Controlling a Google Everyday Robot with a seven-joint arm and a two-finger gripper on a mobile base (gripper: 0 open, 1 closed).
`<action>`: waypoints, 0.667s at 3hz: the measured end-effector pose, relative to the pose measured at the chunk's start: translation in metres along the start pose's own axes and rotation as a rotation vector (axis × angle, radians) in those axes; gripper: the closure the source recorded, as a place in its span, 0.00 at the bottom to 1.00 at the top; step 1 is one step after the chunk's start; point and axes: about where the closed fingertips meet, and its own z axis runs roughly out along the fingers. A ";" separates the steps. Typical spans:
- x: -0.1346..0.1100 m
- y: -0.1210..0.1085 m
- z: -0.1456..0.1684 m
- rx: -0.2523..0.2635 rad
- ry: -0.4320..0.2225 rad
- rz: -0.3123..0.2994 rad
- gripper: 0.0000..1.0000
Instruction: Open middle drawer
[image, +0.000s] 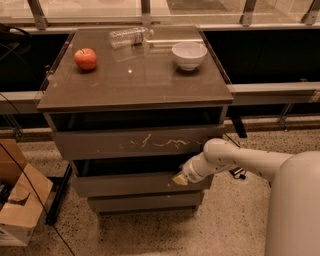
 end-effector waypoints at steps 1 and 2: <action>-0.003 -0.002 -0.003 0.000 0.000 0.000 0.53; -0.003 -0.002 -0.005 0.000 0.000 0.000 0.31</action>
Offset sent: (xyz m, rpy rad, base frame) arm -0.0694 0.0367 -0.1102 0.0505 0.2748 0.1126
